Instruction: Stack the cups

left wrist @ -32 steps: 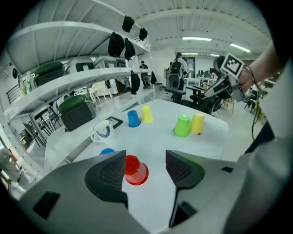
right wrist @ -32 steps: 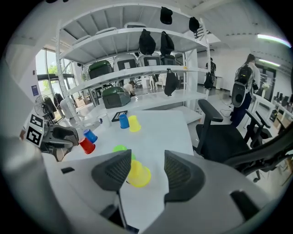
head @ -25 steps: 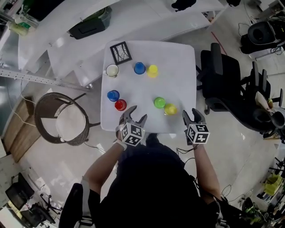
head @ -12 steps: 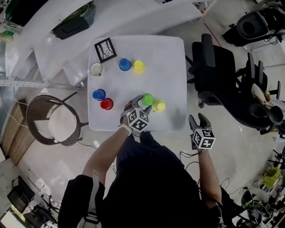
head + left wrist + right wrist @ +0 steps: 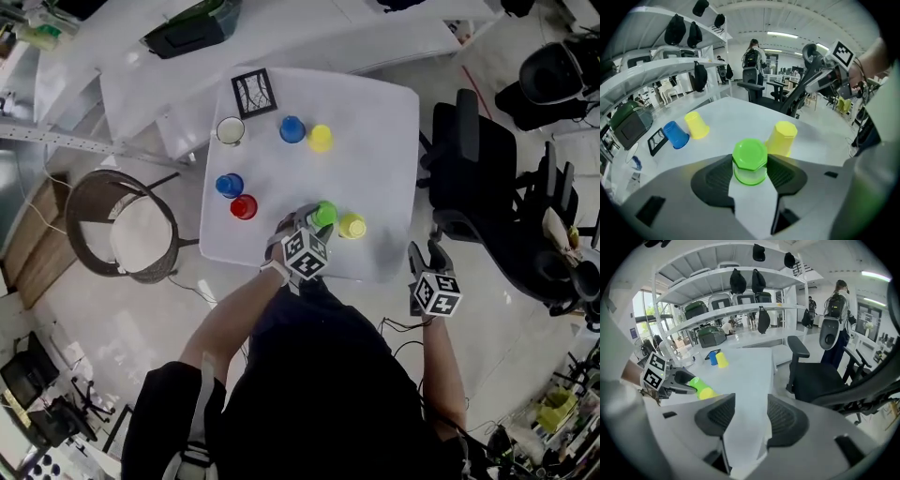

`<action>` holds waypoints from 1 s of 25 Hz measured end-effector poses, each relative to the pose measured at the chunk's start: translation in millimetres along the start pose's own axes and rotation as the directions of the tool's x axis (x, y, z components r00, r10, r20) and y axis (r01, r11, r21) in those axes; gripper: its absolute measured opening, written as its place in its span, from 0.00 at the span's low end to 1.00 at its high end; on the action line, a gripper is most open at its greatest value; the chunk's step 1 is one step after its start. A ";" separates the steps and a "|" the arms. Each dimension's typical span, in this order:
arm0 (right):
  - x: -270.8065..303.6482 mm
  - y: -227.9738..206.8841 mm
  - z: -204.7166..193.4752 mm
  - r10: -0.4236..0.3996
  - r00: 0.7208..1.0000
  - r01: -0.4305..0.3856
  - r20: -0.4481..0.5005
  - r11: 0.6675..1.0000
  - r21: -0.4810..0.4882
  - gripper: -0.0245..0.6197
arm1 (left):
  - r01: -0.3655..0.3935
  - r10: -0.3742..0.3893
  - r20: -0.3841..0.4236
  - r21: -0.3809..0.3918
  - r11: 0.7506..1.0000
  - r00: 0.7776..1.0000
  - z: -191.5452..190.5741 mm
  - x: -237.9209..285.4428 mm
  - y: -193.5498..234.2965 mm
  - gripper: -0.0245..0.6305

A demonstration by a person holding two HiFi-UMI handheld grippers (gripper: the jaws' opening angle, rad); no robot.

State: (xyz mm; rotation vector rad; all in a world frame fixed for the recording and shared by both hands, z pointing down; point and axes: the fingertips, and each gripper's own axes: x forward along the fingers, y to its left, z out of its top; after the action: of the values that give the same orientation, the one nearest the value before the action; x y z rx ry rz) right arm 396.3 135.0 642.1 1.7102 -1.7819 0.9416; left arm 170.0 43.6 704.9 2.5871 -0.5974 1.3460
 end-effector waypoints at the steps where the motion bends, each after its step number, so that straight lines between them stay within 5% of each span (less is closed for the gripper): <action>1: 4.7 4.4 5.4 0.013 1.000 -0.013 0.006 1.000 -0.009 0.37 | -0.012 0.012 0.000 -0.016 1.000 1.000 -5.8 -6.6 1.9 0.38; 7: 28.3 37.1 27.8 0.092 0.996 -0.091 0.018 0.993 -0.079 0.36 | -0.109 0.103 -0.043 -0.146 0.983 0.994 -60.8 -48.9 20.8 0.38; 13: 41.9 62.8 39.1 0.143 0.990 -0.142 -0.001 0.979 -0.148 0.36 | -0.232 0.212 -0.101 -0.263 0.937 0.972 -117.2 -80.7 44.8 0.38; 18: 45.7 72.0 47.7 0.155 0.988 -0.153 -0.005 0.972 -0.179 0.35 | -0.298 0.271 -0.126 -0.308 0.903 0.954 -141.9 -92.8 60.8 0.38; 25: 46.4 74.1 43.8 0.149 0.989 -0.149 -0.011 0.971 -0.185 0.35 | -0.304 0.277 -0.127 -0.315 0.899 0.952 -148.0 -94.5 74.6 0.38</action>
State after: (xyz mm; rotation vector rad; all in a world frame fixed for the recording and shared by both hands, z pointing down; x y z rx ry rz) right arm 323.6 69.7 638.6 1.4798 -1.9561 0.8048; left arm -20.6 49.5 711.1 2.2267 -1.1282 1.2860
